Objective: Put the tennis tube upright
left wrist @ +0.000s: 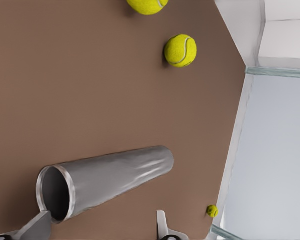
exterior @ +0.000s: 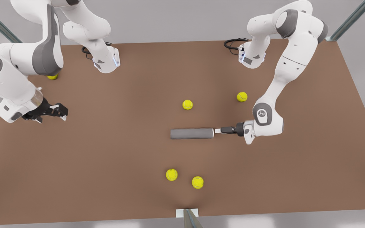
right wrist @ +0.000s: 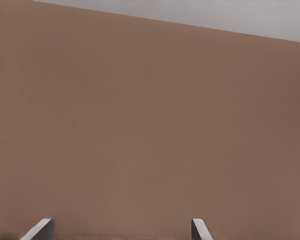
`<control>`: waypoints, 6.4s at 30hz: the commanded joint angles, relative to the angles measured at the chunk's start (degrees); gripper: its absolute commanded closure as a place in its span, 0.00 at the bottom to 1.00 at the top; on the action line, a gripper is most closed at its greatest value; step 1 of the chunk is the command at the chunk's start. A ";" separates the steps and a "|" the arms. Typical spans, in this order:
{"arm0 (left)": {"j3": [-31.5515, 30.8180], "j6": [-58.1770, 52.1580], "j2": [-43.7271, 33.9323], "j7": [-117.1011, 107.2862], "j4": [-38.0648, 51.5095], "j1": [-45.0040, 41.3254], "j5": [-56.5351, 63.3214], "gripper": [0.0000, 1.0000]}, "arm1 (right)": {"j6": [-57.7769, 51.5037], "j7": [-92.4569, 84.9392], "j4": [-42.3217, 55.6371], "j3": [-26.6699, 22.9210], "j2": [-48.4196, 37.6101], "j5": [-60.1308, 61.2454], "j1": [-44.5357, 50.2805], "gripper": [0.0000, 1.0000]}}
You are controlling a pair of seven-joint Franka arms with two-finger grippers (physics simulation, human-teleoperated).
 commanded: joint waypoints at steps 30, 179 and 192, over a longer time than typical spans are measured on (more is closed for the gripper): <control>0.00 4.70 8.98 12.89 2.55 -4.04 -15.05 0.01 | 2.38 0.87 0.40 0.33 3.04 -0.07 -0.30 0.00; -3.69 -4.44 -0.16 -32.55 13.63 3.42 9.64 0.79 | 0.88 0.43 7.17 0.77 8.76 -2.89 -1.18 0.00; -3.52 -6.73 -0.95 -37.74 15.47 3.60 16.76 0.79 | 0.79 0.43 7.17 0.94 8.76 -2.97 -1.10 0.00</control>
